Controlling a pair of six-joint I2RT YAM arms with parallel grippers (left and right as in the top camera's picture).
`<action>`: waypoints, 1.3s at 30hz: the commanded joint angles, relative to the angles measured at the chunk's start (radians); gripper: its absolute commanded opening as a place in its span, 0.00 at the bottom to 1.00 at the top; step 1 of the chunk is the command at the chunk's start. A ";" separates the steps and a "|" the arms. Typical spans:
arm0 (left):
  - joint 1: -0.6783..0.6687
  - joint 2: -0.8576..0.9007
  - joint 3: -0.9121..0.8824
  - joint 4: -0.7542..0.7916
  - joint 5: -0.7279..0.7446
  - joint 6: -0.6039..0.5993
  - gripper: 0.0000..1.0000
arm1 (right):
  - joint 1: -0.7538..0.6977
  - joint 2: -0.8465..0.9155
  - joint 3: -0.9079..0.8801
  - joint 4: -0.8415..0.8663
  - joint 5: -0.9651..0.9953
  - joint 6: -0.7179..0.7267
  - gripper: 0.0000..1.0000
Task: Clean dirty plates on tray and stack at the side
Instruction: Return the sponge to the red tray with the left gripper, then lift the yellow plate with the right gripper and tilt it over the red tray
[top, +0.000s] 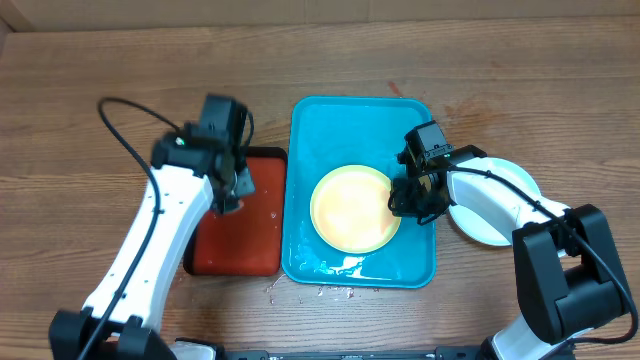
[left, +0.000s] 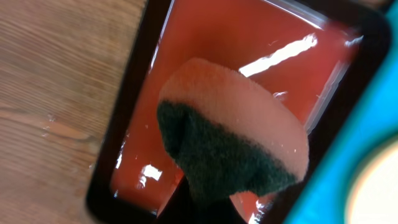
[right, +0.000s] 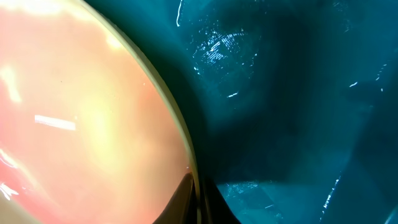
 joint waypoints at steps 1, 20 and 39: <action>0.011 0.008 -0.140 0.088 0.026 0.057 0.04 | -0.002 0.006 -0.001 -0.010 0.035 -0.007 0.04; 0.136 -0.086 0.174 -0.186 0.171 0.084 0.54 | 0.172 -0.220 0.255 -0.231 0.253 -0.042 0.04; 0.200 -0.283 0.542 -0.455 0.161 0.098 1.00 | 0.661 -0.087 0.370 0.158 0.958 -0.041 0.04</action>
